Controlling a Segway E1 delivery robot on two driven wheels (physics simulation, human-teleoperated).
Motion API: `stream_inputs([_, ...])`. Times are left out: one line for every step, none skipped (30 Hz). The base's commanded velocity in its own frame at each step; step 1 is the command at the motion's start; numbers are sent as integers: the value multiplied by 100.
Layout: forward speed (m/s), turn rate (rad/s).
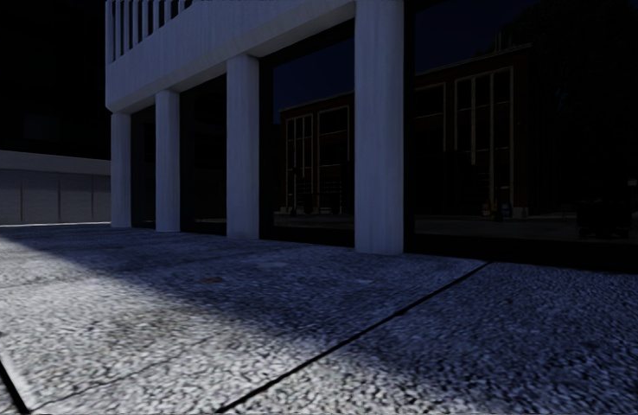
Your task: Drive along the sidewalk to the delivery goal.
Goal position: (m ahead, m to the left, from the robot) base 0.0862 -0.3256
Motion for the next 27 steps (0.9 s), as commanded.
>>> stream_inputs([76, 0])
stream_inputs([61, 0])
stream_inputs([31, 0])
stream_inputs([31, 0])
stream_inputs([0, 0])
stream_inputs([0, 0])
stream_inputs([0, 0])
stream_inputs([0, 0])
stream_inputs([0, 0])
stream_inputs([0, 0])
stream_inputs([0, 0])
stream_inputs([0, 0])
stream_inputs([0, 0])
stream_inputs([0, 0])
stream_inputs([0, 0])
stream_inputs([0, 0])
stream_inputs([0, 0])
stream_inputs([0, 0])
stream_inputs([0, 0])
stream_inputs([0, 0])
stream_inputs([0, 0])
stream_inputs([0, 0])
stream_inputs([0, 0])
stream_inputs([0, 0])
stream_inputs([0, 0])
stream_inputs([0, 0])
stream_inputs([0, 0])
